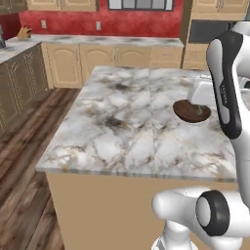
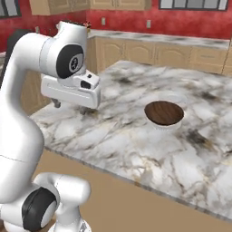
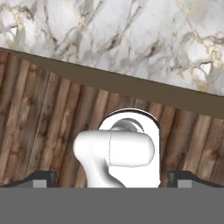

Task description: Move the bowls from the cabinet to the plates on the dining table.

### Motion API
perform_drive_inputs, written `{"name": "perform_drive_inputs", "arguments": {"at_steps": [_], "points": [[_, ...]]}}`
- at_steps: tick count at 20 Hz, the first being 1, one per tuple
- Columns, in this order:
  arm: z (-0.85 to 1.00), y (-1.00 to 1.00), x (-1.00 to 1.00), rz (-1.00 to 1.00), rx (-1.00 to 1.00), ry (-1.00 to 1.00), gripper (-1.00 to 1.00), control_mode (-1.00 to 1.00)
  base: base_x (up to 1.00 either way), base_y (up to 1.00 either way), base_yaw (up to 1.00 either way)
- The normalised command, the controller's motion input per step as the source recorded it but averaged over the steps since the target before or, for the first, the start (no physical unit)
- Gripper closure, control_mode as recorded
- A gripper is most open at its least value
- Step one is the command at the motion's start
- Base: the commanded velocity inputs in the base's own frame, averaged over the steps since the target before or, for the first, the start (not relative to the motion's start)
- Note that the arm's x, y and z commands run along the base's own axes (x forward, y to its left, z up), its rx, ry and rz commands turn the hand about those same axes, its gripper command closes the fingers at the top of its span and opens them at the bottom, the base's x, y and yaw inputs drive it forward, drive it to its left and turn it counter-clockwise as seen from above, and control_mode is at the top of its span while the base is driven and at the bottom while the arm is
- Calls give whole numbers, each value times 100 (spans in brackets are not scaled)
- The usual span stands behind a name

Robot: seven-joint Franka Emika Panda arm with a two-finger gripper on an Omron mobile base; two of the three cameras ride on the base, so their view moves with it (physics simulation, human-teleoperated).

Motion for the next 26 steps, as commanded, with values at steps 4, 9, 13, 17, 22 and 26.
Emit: {"name": "perform_drive_inputs", "arguments": {"at_steps": [4, 9, 13, 17, 22, 26], "points": [[0, 0, 0, 0, 0, 0, -100, 100, -46, 29, 52], [0, 0, 0, 0, 0, 0, -100, 100, -37, 27, 63], [0, 0, 0, 0, 0, 0, -100, 100, -53, 45, 64], [0, 0, 0, 0, 0, 0, -100, 100, -74, 82, 66], [0, 0, 0, 0, 0, 0, -100, 100, -71, 71, 63], [0, 0, 0, 0, 0, 0, -100, 100, -37, 58, 63]]}}
